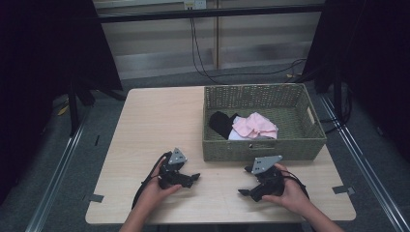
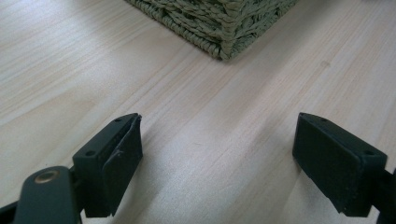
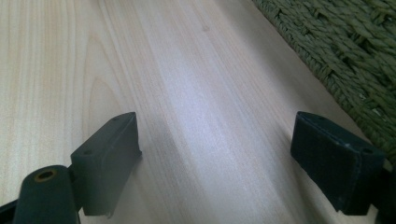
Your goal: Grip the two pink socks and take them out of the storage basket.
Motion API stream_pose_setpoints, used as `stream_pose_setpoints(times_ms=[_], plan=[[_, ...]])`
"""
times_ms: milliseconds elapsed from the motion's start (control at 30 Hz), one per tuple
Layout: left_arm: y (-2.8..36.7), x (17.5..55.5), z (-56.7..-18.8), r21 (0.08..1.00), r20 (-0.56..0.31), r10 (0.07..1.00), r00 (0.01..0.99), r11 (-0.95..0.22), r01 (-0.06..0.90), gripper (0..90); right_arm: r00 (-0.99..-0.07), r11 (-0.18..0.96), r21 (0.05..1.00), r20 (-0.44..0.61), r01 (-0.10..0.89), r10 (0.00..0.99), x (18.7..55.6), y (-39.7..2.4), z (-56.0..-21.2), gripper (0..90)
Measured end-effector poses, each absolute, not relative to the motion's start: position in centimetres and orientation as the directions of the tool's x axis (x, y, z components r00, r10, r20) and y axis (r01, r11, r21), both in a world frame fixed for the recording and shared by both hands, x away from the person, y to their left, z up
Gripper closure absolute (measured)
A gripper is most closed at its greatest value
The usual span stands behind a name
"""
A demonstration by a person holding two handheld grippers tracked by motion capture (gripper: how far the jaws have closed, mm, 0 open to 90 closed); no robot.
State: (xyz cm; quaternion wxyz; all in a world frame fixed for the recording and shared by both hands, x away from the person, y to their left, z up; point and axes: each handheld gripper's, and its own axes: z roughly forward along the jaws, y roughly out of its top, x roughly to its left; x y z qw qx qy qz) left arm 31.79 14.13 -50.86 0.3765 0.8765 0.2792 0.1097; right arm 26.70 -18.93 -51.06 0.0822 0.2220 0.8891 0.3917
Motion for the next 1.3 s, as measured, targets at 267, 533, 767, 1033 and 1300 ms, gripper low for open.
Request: stream_pose_setpoints(times_ms=[267, 533, 767, 1033, 1300], plan=[[14.1, 31.8, -50.9, 0.721, -0.023, 0.573, 0.819, -0.558, 0.410, 15.5, -0.890, 0.607, 0.720, 0.033, 0.337, 0.455, 26.7, -18.9, -50.9, 14.8], [14.1, 31.8, -50.9, 0.721, -0.023, 0.573, 0.819, -0.558, 0.410, 15.5, -0.906, 0.680, 0.651, 0.029, 0.338, 0.423, 26.8, -18.8, -49.9, 14.9], [14.1, 31.8, -50.9, 0.721, -0.018, 0.572, 0.820, -0.561, 0.407, 15.5, -0.912, 0.721, 0.602, 0.032, 0.344, 0.409, 27.0, -19.6, -48.0, 15.8], [14.1, 31.8, -50.9, 0.721, -0.022, 0.573, 0.819, -0.558, 0.410, 15.5, -0.912, 0.724, 0.595, 0.037, 0.349, 0.409, 27.2, -20.7, -45.2, 16.2], [14.1, 31.8, -50.9, 0.721, -0.022, 0.573, 0.819, -0.558, 0.410, 15.5, -0.916, 0.737, 0.582, 0.037, 0.345, 0.399, 27.8, -21.4, -42.2, 17.0]])
